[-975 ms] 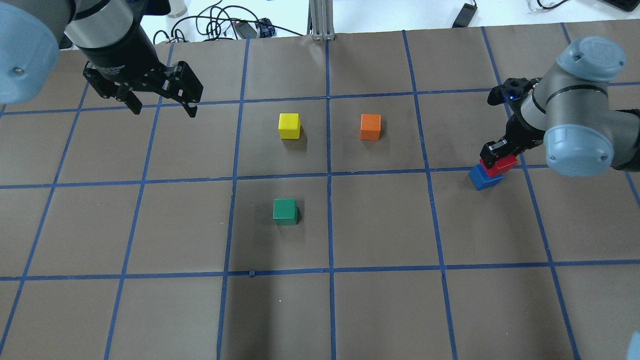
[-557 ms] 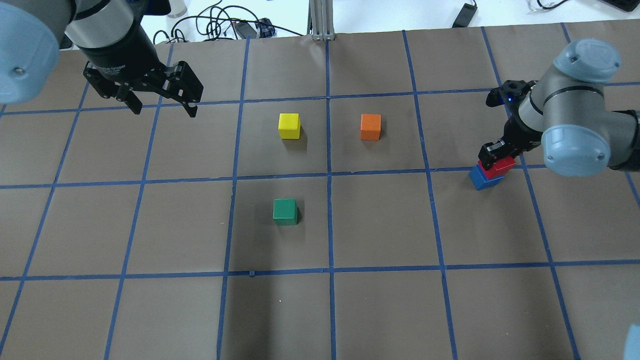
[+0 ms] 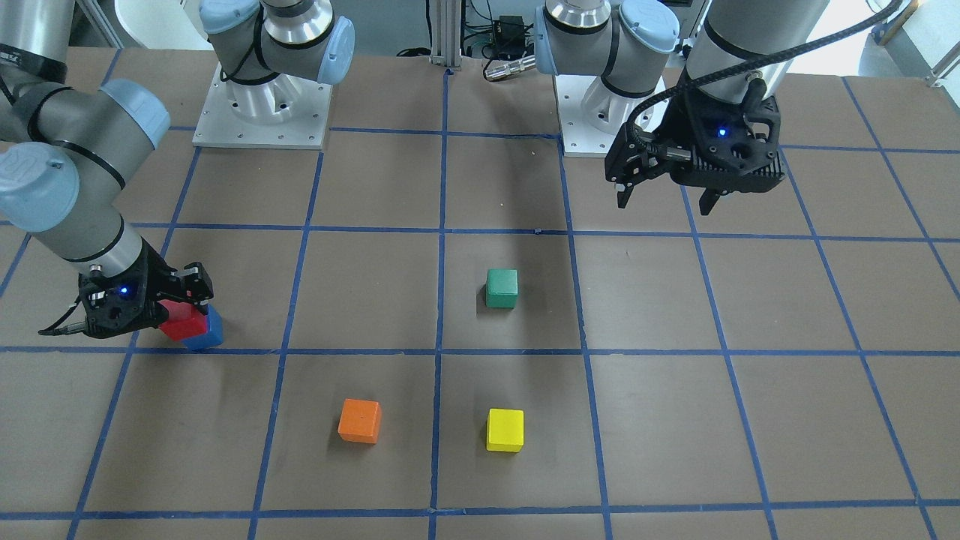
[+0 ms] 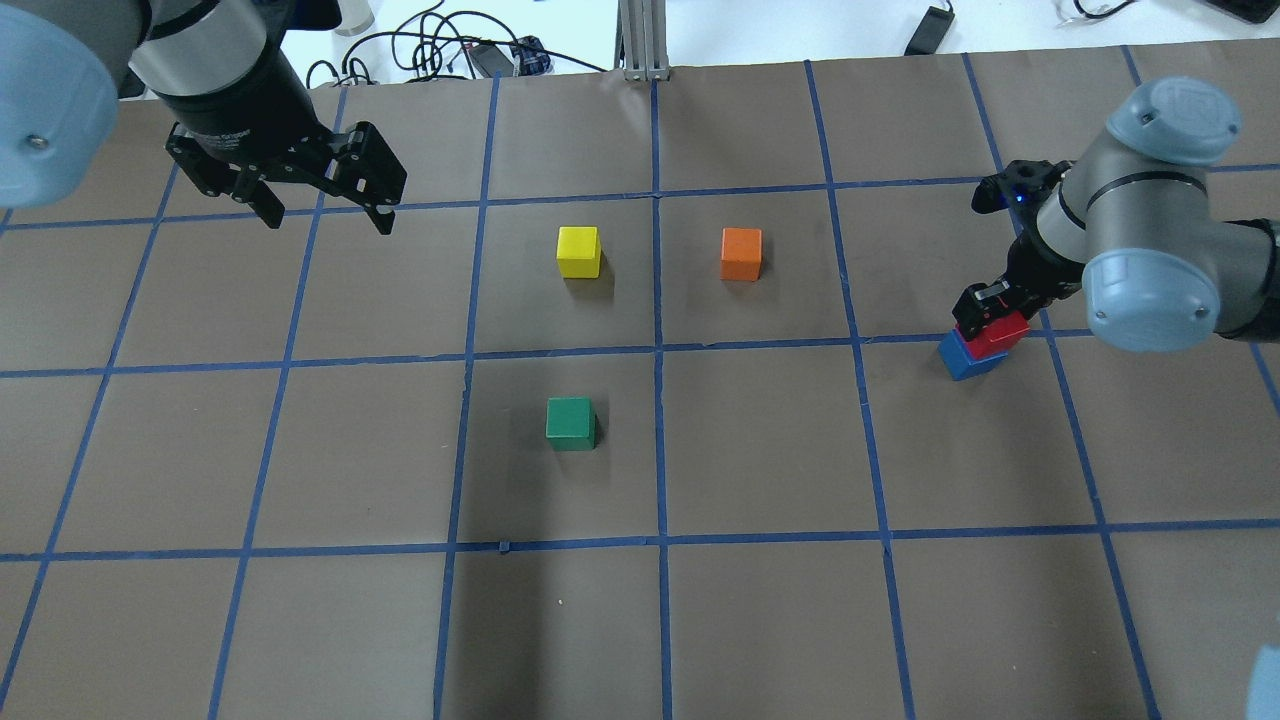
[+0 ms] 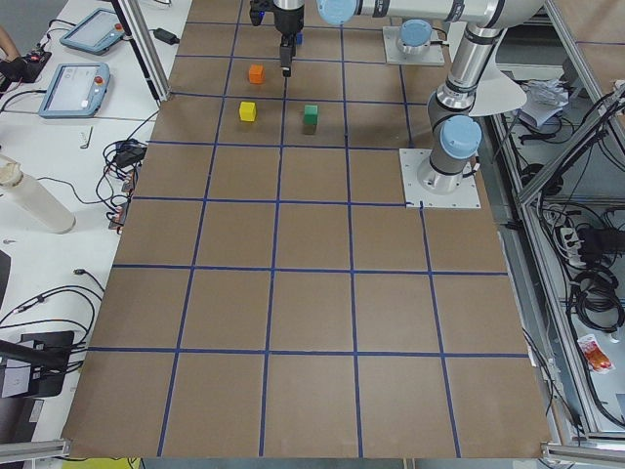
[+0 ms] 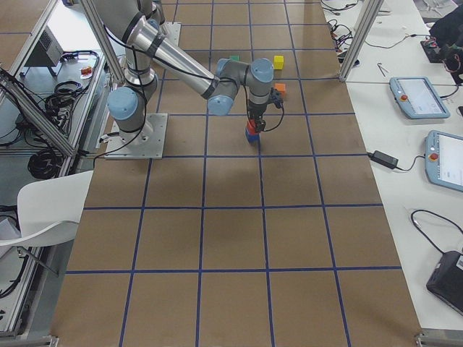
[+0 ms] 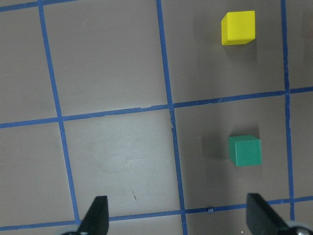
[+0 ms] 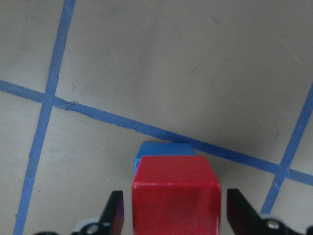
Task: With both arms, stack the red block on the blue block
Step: 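Lower the red cube onto the blue cube and open the right gripper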
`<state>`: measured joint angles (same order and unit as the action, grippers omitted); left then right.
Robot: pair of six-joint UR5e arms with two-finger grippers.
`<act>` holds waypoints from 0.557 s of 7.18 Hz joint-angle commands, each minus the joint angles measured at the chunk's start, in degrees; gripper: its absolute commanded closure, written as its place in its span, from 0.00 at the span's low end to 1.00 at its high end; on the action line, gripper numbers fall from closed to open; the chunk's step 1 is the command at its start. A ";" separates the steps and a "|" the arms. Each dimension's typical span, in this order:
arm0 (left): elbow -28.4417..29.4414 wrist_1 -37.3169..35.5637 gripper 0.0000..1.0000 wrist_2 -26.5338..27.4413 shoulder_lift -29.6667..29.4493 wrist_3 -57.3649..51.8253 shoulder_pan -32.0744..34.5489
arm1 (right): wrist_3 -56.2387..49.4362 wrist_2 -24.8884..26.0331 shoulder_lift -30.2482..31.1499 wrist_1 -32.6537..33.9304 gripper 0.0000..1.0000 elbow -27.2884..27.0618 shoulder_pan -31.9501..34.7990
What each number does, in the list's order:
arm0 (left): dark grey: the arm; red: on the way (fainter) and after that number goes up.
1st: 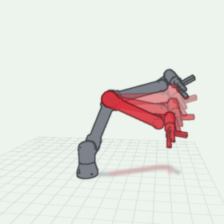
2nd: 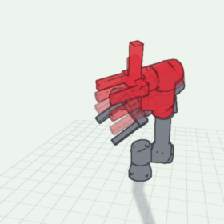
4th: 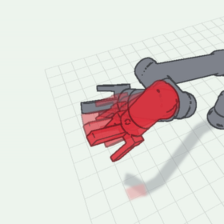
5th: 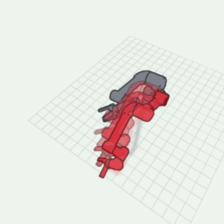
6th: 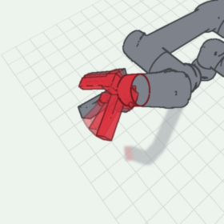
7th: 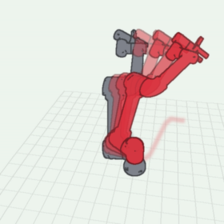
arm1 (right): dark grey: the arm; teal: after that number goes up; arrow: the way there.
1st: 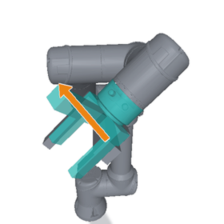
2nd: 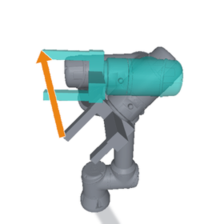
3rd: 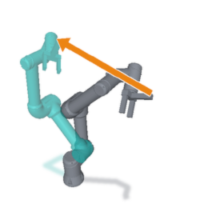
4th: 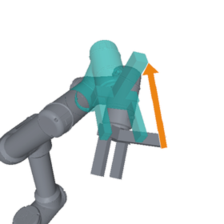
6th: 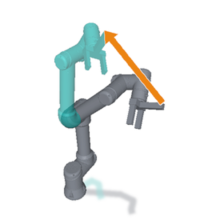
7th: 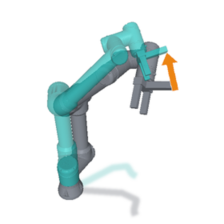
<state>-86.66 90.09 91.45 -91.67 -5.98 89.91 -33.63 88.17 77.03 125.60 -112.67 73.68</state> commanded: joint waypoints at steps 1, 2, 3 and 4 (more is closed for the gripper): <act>0.00 0.00 0.00 0.04 0.00 0.00 0.00 | 2.50 0.24 0.58 -0.87 0.00 2.17 0.50; 0.00 0.00 0.00 0.04 -0.08 0.00 0.00 | 2.69 0.42 1.19 -4.80 0.00 5.23 0.59; 0.00 0.00 0.00 0.04 0.00 0.00 0.00 | 3.13 0.51 2.85 -11.88 0.00 9.44 0.59; 0.00 0.00 0.00 0.04 -0.08 0.00 0.00 | 6.17 0.59 6.00 -21.18 0.00 13.49 0.59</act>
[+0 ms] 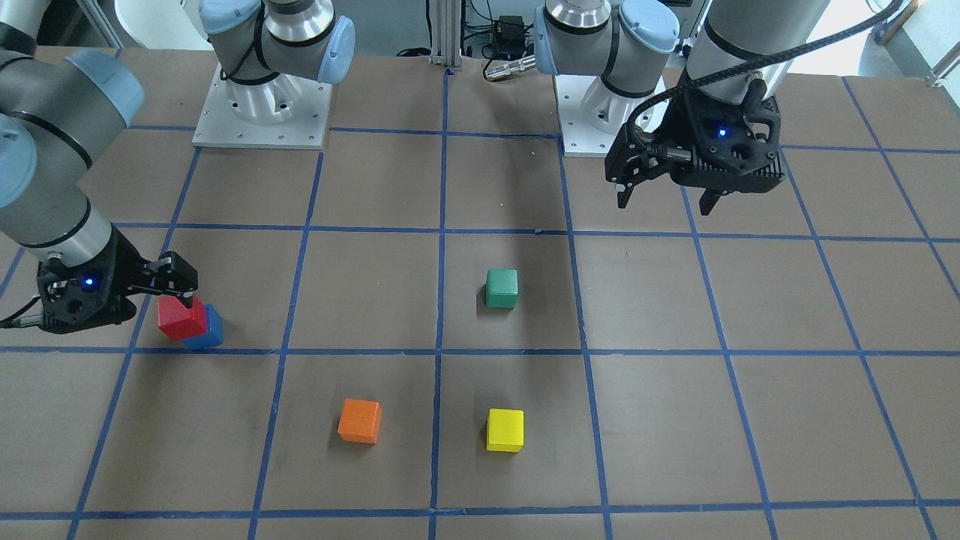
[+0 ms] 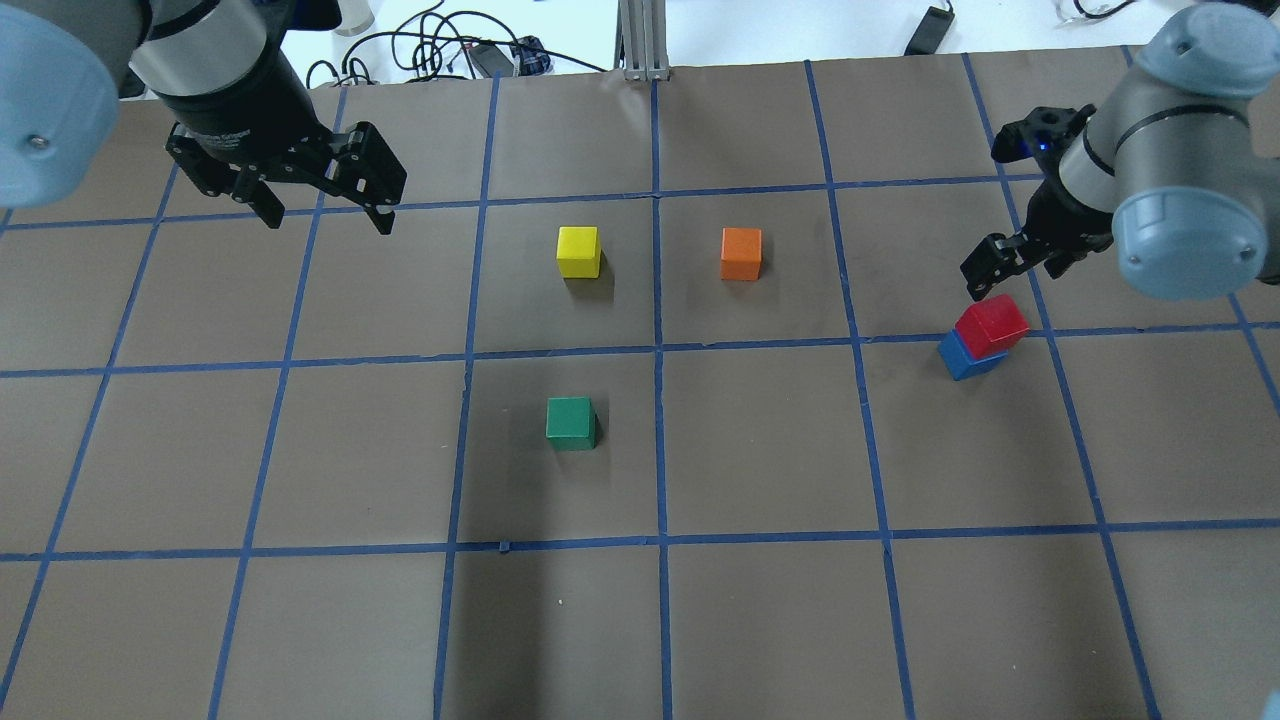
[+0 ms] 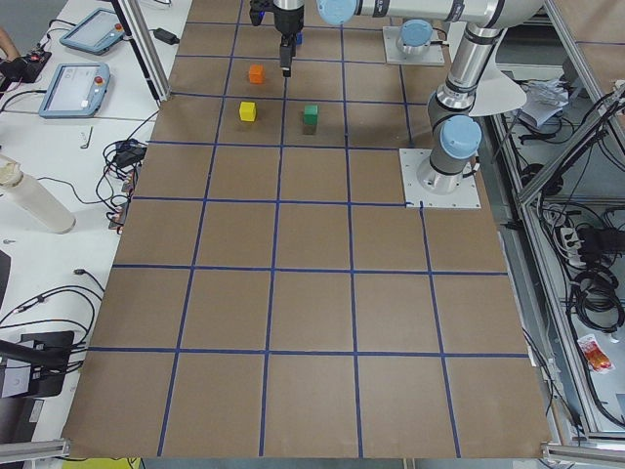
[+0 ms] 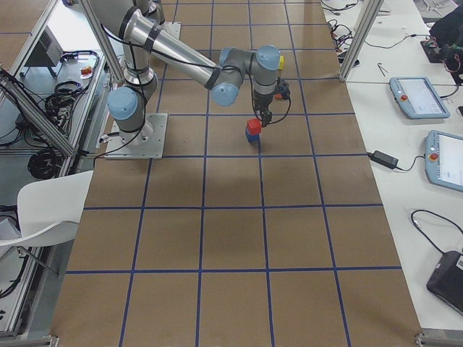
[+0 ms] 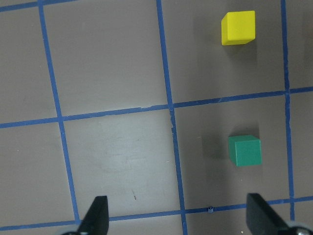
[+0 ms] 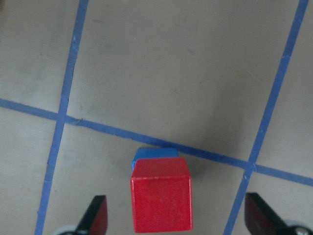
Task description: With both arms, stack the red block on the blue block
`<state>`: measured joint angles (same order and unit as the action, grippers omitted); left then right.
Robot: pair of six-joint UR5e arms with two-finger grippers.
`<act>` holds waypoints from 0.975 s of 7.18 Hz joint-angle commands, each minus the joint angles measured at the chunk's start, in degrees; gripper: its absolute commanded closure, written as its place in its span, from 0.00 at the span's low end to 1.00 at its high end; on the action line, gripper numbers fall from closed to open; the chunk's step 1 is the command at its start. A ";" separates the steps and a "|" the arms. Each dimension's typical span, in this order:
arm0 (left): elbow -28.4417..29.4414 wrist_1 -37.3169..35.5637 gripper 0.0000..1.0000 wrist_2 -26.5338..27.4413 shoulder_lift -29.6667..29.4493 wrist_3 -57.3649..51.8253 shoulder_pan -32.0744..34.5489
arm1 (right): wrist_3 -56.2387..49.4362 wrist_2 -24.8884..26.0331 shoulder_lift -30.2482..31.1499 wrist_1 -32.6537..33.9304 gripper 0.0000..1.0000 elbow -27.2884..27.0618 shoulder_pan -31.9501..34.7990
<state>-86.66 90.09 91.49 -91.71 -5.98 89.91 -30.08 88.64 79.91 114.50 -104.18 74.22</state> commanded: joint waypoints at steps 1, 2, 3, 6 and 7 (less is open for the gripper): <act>0.00 0.00 0.00 0.00 -0.05 0.00 0.00 | 7.62 -0.13 6.02 -16.61 0.00 8.09 0.39; 0.00 0.00 0.00 -0.09 -0.05 0.00 0.00 | 11.49 0.30 8.23 -21.11 0.00 10.12 2.40; 0.00 0.00 0.00 0.00 -0.05 0.00 0.00 | 17.10 0.65 8.51 -21.68 0.00 11.01 6.42; 0.00 0.00 0.00 0.00 -0.05 0.00 0.00 | 34.00 0.66 8.07 -20.63 0.00 10.67 16.72; 0.00 0.09 0.00 0.00 0.04 0.00 -0.09 | 33.25 0.92 8.07 -20.80 0.00 11.28 16.92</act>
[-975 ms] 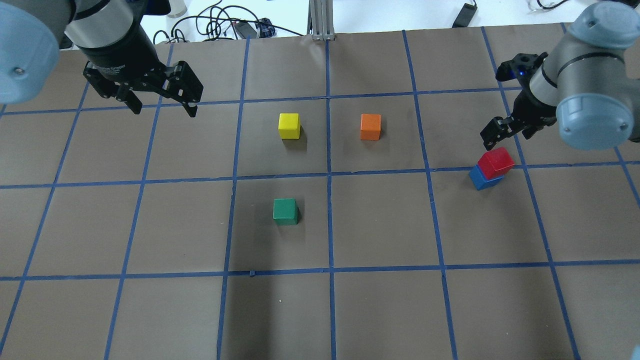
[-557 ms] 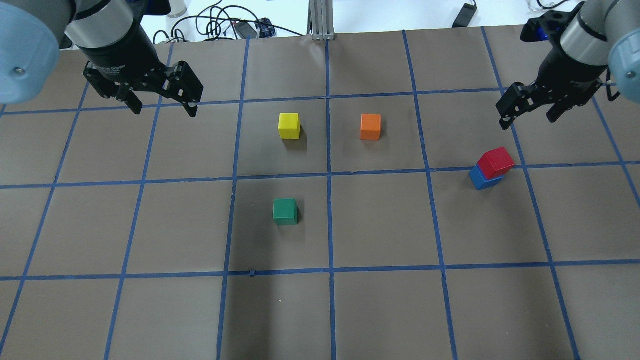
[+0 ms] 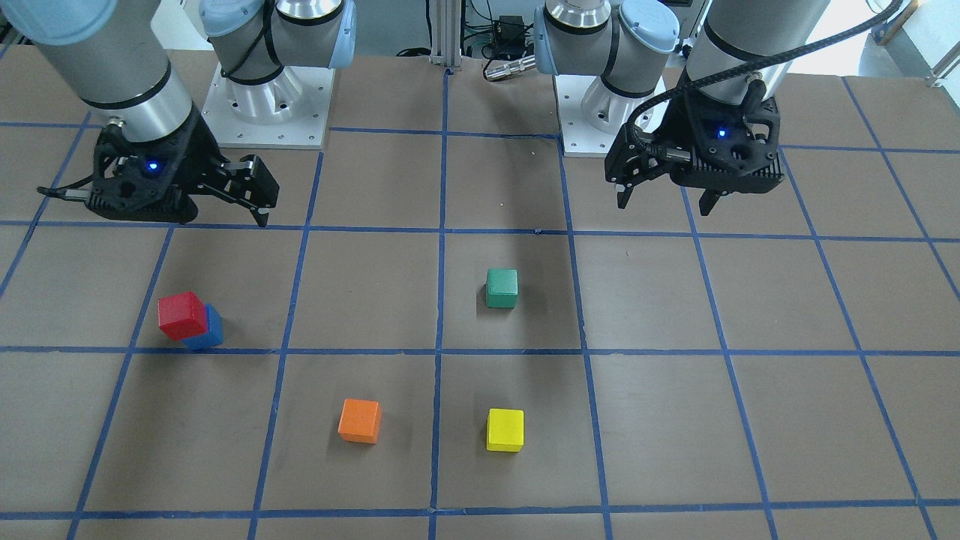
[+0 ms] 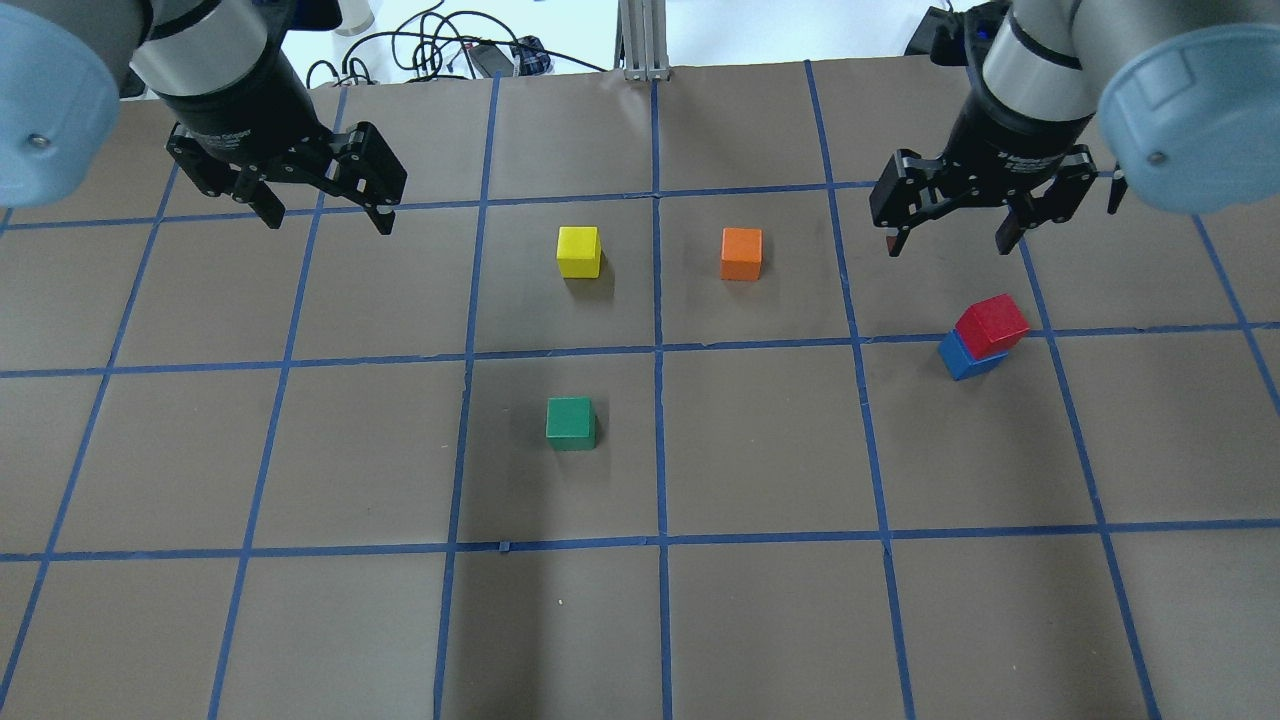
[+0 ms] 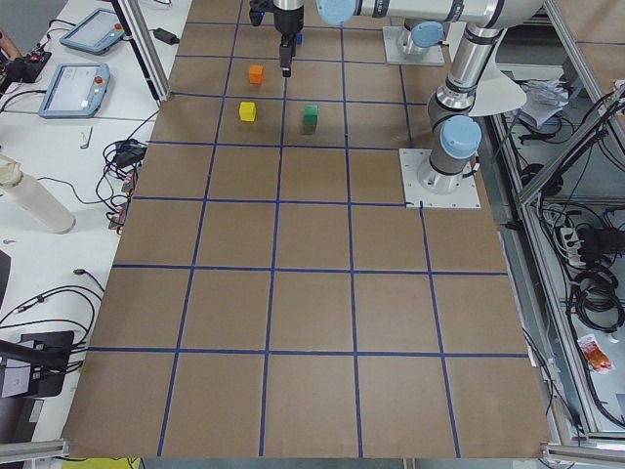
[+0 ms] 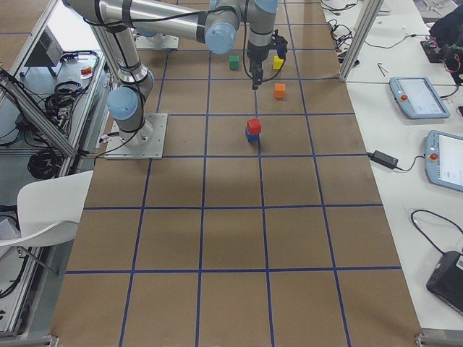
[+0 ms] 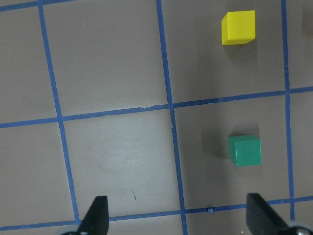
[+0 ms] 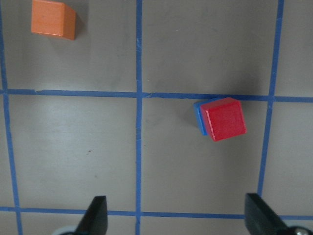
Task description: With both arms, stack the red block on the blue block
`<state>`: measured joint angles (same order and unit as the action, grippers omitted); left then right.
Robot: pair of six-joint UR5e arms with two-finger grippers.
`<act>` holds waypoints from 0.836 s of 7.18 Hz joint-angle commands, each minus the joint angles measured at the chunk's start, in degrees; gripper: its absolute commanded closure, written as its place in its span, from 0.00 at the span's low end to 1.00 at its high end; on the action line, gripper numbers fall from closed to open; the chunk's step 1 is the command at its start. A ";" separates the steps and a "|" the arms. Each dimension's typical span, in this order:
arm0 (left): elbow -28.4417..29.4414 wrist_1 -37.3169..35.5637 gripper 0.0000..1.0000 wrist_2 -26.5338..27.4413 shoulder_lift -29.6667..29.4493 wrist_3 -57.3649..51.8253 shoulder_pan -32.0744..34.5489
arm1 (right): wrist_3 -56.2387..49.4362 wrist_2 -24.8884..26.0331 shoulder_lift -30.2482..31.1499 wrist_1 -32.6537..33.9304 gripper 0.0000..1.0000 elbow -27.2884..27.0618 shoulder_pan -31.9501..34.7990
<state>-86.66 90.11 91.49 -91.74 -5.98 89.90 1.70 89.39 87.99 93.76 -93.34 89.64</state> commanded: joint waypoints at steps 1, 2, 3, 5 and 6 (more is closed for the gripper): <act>0.00 -0.02 0.00 0.00 0.07 0.00 0.01 | 2.25 0.35 0.34 -0.59 0.00 0.35 1.07; 0.00 -0.02 0.00 0.00 0.07 0.00 0.01 | 2.26 0.96 1.56 -0.69 0.00 0.26 1.24; 0.00 -0.02 0.00 0.00 0.07 0.00 0.01 | 2.26 2.09 2.97 -0.43 0.00 -0.17 1.07; 0.00 -0.02 0.00 0.00 0.07 0.00 0.01 | 2.34 2.02 3.59 -0.68 0.00 0.08 0.80; 0.00 0.07 0.00 0.00 0.07 0.00 0.01 | 2.34 1.76 4.29 -0.69 0.00 -0.17 0.89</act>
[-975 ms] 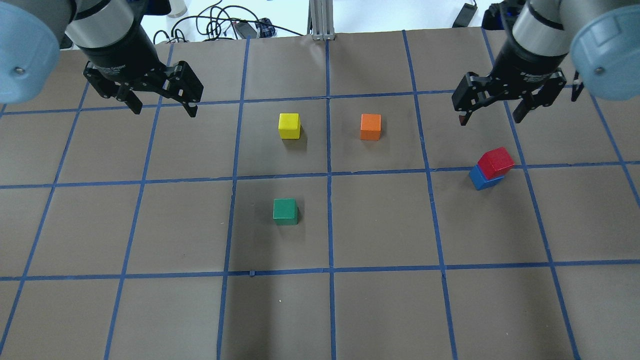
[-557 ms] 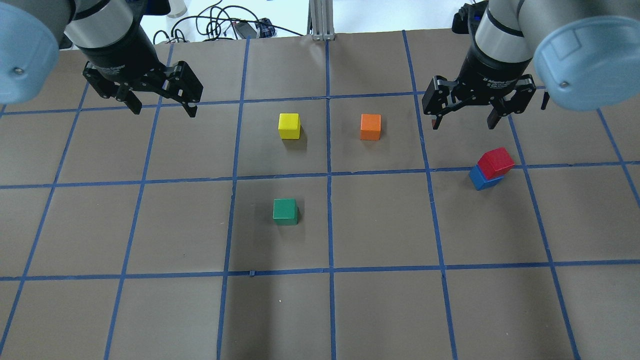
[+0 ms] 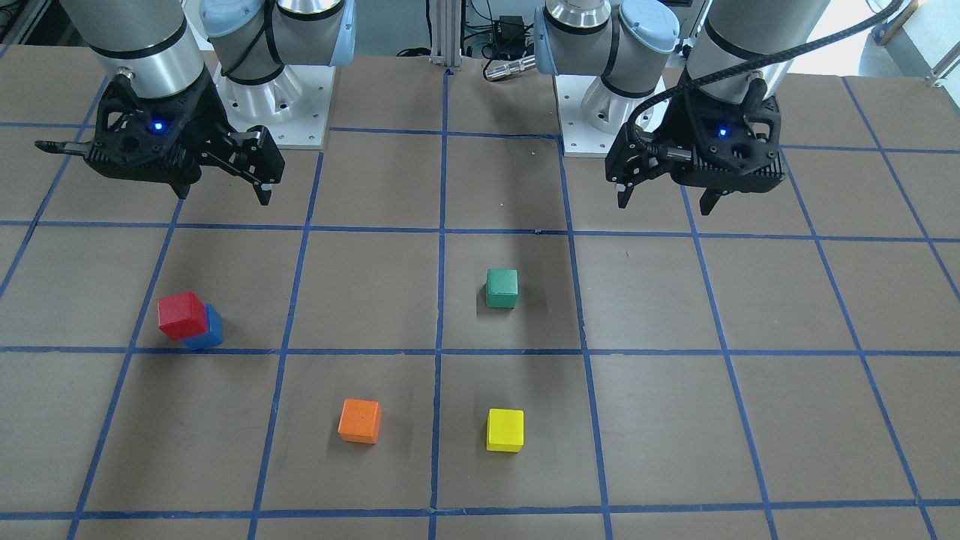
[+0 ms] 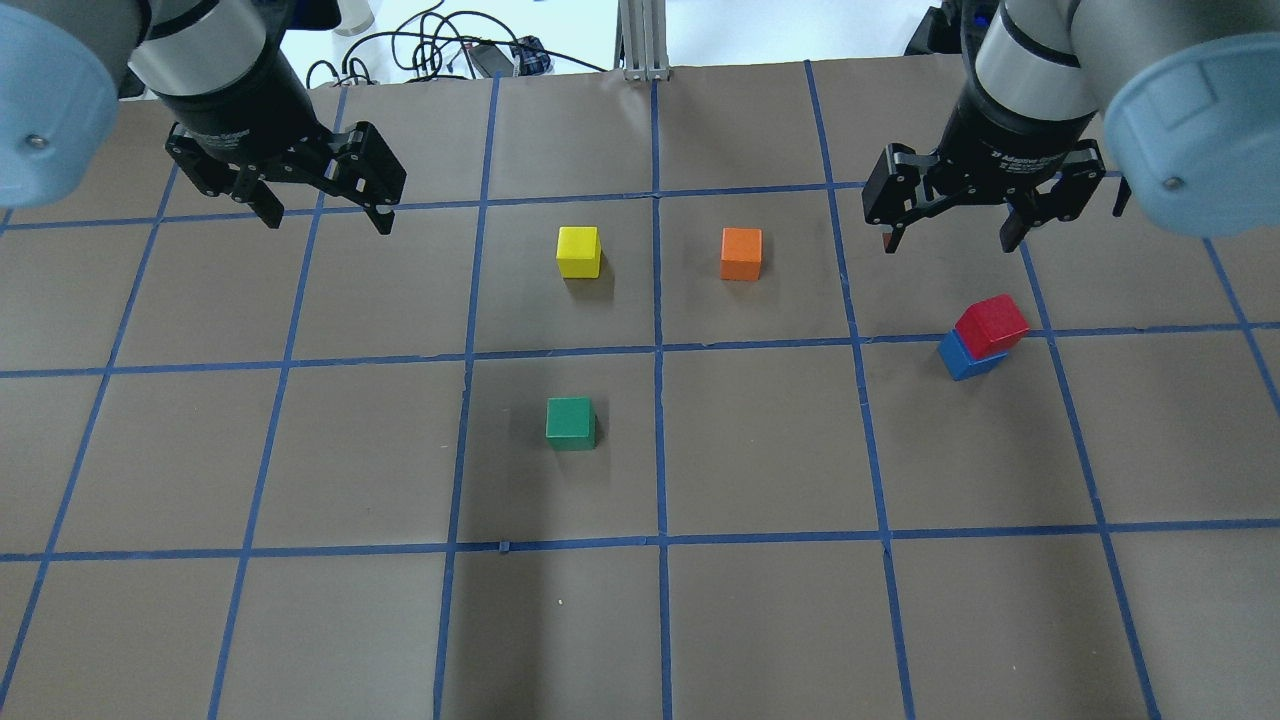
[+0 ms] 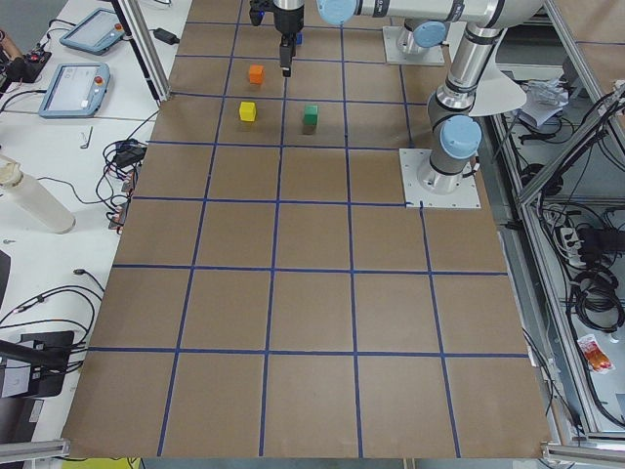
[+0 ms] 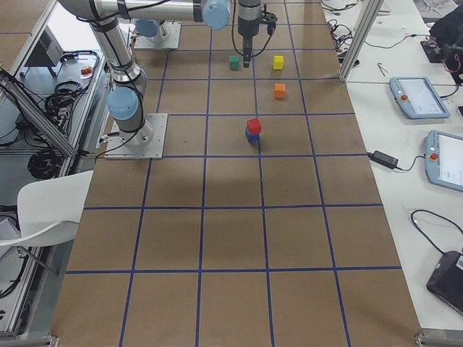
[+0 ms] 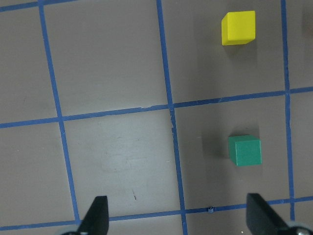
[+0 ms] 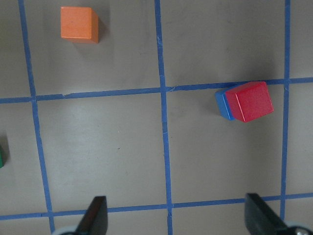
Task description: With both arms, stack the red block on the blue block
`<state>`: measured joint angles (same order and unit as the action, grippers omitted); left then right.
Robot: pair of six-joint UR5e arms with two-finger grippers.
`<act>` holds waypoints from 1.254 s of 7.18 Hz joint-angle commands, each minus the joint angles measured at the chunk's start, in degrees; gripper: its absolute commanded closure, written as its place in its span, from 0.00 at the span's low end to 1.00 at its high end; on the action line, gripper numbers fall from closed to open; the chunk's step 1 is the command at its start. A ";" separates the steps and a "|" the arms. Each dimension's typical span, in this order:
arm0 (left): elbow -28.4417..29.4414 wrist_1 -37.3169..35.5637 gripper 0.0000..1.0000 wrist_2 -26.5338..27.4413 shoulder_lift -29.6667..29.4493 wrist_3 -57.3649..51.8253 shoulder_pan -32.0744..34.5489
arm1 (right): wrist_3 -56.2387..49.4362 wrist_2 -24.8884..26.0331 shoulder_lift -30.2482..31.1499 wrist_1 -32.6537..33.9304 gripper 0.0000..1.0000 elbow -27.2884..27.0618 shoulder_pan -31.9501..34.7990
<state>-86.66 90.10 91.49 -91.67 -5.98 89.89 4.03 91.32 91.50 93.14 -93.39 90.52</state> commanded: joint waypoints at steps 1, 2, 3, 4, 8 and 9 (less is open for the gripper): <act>0.00 0.07 0.00 0.35 -0.43 0.09 0.11 | 0.01 -0.18 0.87 -0.06 0.00 -0.13 0.00; 0.35 0.07 0.00 0.27 -1.22 0.09 0.20 | 0.01 -0.09 0.87 -0.24 0.00 -0.21 0.09; 0.35 -0.01 0.00 0.44 -1.32 0.09 0.20 | 0.01 0.08 0.96 -0.33 0.00 -0.21 0.00; 0.26 -0.02 0.00 0.53 -1.06 0.00 0.20 | 0.01 0.08 1.14 -0.33 0.00 -0.30 0.09; -0.70 -0.63 0.00 0.00 -0.09 0.09 0.29 | 0.01 -0.62 1.40 -0.50 0.00 -0.21 0.09; -0.79 -0.63 0.00 0.00 -0.09 0.09 0.29 | 0.01 -0.62 1.40 -0.50 0.00 -0.21 0.09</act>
